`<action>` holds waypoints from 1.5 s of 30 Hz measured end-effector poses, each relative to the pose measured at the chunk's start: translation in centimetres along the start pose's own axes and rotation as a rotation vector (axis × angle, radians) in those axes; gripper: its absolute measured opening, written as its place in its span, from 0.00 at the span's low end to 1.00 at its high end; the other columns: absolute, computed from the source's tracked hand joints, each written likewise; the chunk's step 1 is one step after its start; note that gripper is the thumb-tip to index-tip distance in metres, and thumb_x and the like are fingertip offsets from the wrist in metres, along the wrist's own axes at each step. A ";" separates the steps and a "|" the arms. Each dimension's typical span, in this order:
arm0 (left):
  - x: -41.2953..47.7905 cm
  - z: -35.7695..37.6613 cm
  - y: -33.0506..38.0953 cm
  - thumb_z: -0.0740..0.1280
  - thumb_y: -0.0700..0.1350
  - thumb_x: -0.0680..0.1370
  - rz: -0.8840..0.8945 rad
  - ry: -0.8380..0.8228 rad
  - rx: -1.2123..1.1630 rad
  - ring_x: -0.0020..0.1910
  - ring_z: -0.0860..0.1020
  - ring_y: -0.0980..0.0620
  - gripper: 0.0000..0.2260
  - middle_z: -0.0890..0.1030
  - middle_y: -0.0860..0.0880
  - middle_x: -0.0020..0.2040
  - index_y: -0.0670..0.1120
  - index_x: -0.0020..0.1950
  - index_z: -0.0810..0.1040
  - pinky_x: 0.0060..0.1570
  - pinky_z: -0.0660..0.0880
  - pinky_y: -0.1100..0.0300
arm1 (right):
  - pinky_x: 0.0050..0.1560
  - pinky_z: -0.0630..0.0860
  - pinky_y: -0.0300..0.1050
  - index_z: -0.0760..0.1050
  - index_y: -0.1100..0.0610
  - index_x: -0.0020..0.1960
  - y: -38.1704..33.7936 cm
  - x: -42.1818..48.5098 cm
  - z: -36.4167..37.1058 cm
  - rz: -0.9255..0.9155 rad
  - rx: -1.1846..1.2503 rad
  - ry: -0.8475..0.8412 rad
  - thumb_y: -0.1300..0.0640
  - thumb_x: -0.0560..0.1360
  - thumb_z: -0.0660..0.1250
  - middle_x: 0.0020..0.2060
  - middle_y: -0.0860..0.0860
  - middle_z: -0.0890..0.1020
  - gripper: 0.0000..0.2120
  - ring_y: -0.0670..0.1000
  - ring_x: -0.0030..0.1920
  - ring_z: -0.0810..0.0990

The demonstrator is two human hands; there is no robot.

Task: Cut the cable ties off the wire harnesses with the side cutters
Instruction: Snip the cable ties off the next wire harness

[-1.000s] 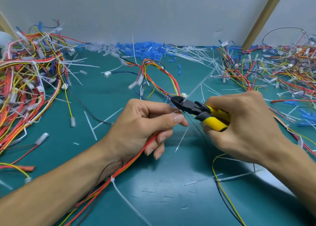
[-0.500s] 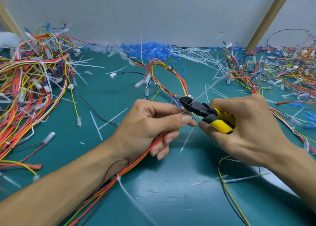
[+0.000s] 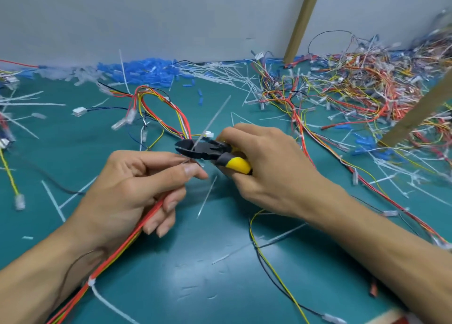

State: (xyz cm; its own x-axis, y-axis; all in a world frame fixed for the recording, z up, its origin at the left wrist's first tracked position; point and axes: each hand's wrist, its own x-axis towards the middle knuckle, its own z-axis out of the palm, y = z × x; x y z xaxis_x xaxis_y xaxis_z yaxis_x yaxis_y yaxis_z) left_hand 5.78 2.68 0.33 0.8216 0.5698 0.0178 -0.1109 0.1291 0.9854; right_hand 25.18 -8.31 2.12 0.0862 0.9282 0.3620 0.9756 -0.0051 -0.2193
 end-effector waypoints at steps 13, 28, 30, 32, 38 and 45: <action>-0.3 0.1 -0.1 0.75 0.45 0.74 0.018 -0.036 0.003 0.14 0.60 0.54 0.11 0.66 0.46 0.24 0.36 0.48 0.85 0.22 0.69 0.64 | 0.30 0.64 0.49 0.67 0.50 0.38 0.0 -0.1 -0.4 0.005 -0.052 0.073 0.42 0.76 0.72 0.26 0.47 0.64 0.18 0.60 0.33 0.67; -0.4 0.6 0.8 0.72 0.44 0.72 -0.012 -0.037 0.002 0.14 0.60 0.53 0.11 0.67 0.43 0.24 0.37 0.44 0.86 0.20 0.68 0.63 | 0.32 0.73 0.54 0.70 0.50 0.39 0.2 0.1 -0.2 0.005 -0.073 0.075 0.42 0.74 0.73 0.28 0.46 0.66 0.16 0.61 0.34 0.69; -0.4 0.6 0.8 0.72 0.45 0.72 -0.007 -0.038 0.001 0.14 0.60 0.53 0.11 0.67 0.44 0.24 0.37 0.44 0.86 0.20 0.68 0.63 | 0.33 0.74 0.55 0.73 0.52 0.40 0.1 0.1 -0.2 -0.004 -0.057 0.082 0.42 0.74 0.73 0.30 0.46 0.69 0.16 0.61 0.34 0.71; -0.4 0.5 0.8 0.72 0.45 0.71 -0.005 -0.032 -0.005 0.14 0.61 0.53 0.11 0.67 0.44 0.24 0.37 0.44 0.86 0.20 0.68 0.63 | 0.33 0.75 0.54 0.75 0.53 0.41 0.0 0.2 -0.2 -0.013 -0.042 0.077 0.41 0.74 0.72 0.31 0.46 0.71 0.16 0.61 0.35 0.73; -0.3 0.3 0.7 0.76 0.43 0.72 0.000 -0.075 -0.001 0.14 0.61 0.53 0.09 0.67 0.44 0.24 0.36 0.45 0.86 0.20 0.69 0.64 | 0.31 0.74 0.54 0.69 0.51 0.39 0.0 0.2 -0.4 -0.022 -0.064 0.095 0.43 0.73 0.72 0.30 0.45 0.66 0.16 0.61 0.34 0.71; -0.4 0.1 0.5 0.75 0.41 0.73 -0.011 -0.080 -0.002 0.14 0.62 0.53 0.08 0.68 0.44 0.24 0.36 0.45 0.85 0.20 0.68 0.64 | 0.32 0.74 0.54 0.74 0.53 0.40 0.0 0.0 -0.5 -0.011 -0.071 0.077 0.43 0.73 0.70 0.31 0.48 0.74 0.14 0.62 0.35 0.74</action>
State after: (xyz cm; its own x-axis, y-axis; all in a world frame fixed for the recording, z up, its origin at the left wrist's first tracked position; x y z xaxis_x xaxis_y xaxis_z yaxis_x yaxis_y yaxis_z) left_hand 5.51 2.44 0.86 0.8649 0.5015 0.0210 -0.1031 0.1365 0.9853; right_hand 25.29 -8.45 2.56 0.0875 0.8971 0.4330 0.9882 -0.0234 -0.1511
